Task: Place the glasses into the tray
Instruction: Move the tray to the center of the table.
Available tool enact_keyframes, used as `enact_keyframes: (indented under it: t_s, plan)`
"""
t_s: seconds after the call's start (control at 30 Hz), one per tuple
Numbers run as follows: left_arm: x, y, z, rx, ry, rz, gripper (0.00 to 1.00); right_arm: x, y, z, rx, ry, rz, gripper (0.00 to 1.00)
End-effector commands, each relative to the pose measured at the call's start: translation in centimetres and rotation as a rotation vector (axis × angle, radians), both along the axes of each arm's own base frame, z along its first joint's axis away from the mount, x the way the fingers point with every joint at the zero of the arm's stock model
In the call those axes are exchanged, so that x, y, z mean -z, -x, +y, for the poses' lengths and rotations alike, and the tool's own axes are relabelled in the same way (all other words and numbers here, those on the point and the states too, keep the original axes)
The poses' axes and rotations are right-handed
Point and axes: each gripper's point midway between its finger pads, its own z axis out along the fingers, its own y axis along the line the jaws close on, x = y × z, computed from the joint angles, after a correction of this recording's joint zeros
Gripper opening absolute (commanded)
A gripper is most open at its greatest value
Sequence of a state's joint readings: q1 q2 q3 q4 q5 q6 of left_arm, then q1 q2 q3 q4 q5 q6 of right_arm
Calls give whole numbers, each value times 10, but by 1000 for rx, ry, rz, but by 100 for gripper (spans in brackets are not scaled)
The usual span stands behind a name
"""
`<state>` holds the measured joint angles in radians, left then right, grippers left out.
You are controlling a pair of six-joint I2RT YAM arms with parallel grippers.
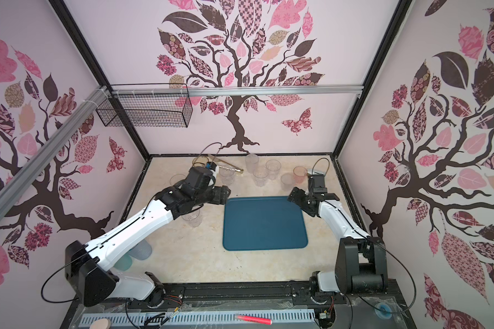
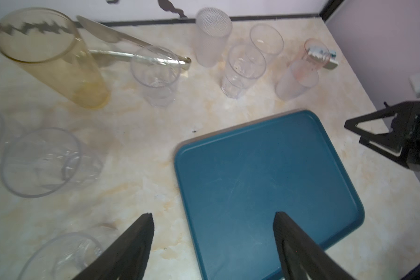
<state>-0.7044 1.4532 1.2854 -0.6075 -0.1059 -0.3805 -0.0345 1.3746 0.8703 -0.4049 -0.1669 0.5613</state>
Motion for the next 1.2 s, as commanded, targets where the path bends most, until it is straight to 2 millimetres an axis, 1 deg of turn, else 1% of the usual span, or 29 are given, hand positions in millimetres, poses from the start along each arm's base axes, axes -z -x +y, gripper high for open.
enact_keyframes:
  t_s: [0.0, 0.1, 0.2, 0.27, 0.4, 0.57, 0.67, 0.77, 0.83, 0.9, 0.97, 1.07, 1.1, 1.13, 1.17]
  plan:
    - [22, 10, -25, 58, 2, 40, 82, 5, 13, -13, 81, 27, 16, 97]
    - [36, 15, -35, 76, -3, 83, 82, 16, 14, -20, 117, 57, 44, 98]
    - [41, 12, -32, 64, -25, 76, 82, 29, 14, -21, 116, 62, 73, 99]
    - [39, 9, -26, 51, -50, 50, 82, 37, 13, -15, 94, 33, 98, 98]
    - [30, 2, -15, 47, -115, -16, 85, 57, 20, -4, 56, -15, 154, 98]
    - [9, -6, 0, 31, -131, -96, 88, 67, 28, 9, 4, -16, 189, 98]
    - [-3, -10, 16, 4, -124, -134, 89, 68, 27, 28, -44, -34, 189, 97]
    - [-15, -19, 42, -59, -92, -133, 89, 70, 24, 56, -120, -8, 209, 97]
    - [-23, -26, 62, -106, -94, -123, 86, 71, 23, 75, -154, -14, 216, 97]
    - [-31, -32, 78, -143, -101, -125, 85, 69, 23, 86, -172, -9, 212, 97]
    - [-37, -40, 99, -197, -119, -124, 85, 65, 22, 88, -171, -4, 206, 98]
    - [-41, -58, 136, -311, -114, -84, 83, 46, 17, 79, -165, 51, 166, 99]
    - [-44, -66, 145, -334, -80, -61, 77, 37, 13, 75, -161, 74, 144, 99]
    - [-45, -71, 146, -319, -36, -30, 65, 29, 11, 73, -158, 92, 127, 99]
    - [-46, -76, 143, -299, 10, 11, 58, 19, 8, 71, -155, 105, 108, 100]
